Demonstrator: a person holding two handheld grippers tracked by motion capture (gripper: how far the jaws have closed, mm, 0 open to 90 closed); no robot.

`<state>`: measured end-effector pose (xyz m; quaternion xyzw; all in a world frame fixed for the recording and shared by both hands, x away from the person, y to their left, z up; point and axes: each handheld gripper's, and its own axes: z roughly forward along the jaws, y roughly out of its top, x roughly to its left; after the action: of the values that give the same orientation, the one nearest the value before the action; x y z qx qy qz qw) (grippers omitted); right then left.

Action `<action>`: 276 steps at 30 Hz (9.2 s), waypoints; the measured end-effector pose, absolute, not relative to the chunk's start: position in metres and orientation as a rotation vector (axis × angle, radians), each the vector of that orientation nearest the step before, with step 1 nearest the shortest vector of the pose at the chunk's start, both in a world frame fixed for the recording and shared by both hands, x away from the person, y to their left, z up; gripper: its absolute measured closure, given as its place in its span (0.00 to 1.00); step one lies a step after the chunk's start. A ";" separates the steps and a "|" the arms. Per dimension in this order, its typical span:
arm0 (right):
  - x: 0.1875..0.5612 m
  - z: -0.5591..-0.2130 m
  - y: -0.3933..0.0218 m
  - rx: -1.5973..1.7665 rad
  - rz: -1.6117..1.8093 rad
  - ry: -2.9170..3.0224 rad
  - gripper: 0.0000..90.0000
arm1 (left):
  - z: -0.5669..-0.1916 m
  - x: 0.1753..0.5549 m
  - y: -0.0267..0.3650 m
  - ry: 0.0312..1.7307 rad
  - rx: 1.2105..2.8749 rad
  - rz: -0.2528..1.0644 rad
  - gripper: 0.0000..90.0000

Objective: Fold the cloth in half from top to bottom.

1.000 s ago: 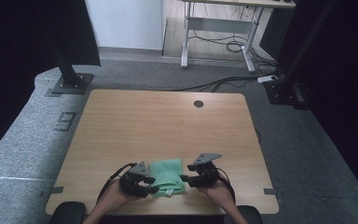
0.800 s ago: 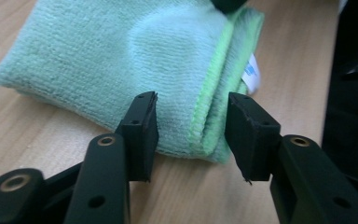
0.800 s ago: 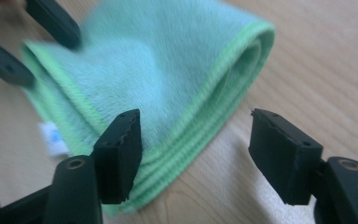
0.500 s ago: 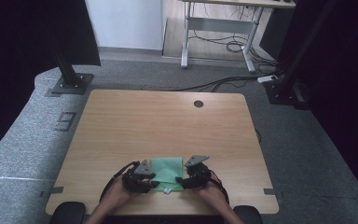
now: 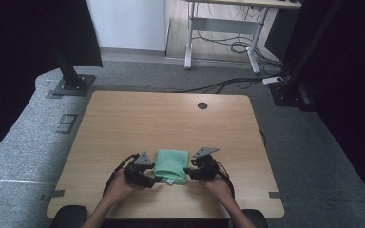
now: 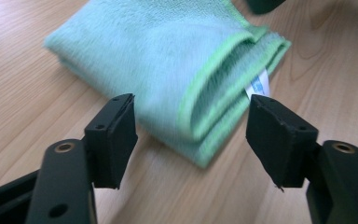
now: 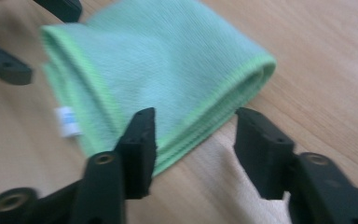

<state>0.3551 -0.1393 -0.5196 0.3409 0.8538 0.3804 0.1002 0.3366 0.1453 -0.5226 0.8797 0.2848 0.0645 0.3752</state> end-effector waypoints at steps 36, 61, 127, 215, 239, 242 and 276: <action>0.320 -0.532 -0.111 0.860 1.062 2.690 0.87 | -0.516 0.336 0.160 0.792 2.190 0.122 0.51; 0.309 -0.526 -0.123 0.856 1.071 2.685 0.68 | -0.537 0.349 0.135 0.889 2.267 0.228 0.36; 0.394 -0.528 -0.137 1.197 1.075 2.362 0.24 | -0.549 0.378 0.132 0.997 2.213 0.342 0.03; 0.432 -0.539 -0.132 1.175 1.024 2.320 0.22 | -0.539 0.447 0.135 1.070 2.152 0.367 0.06; 0.397 -0.508 -0.153 1.067 1.066 2.385 0.04 | -0.511 0.395 0.159 0.932 2.167 0.389 0.00; 0.393 -0.508 -0.157 1.061 1.065 2.385 0.02 | -0.508 0.388 0.162 0.925 2.159 0.388 0.00; 0.348 -0.540 -0.227 1.228 1.015 2.309 0.00 | -0.532 0.338 0.228 1.019 2.090 0.393 0.00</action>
<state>0.3480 -0.2270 -0.5398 0.4317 0.8114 0.3567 0.1674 0.3376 0.2281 -0.5322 0.8191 0.3994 0.1539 0.3820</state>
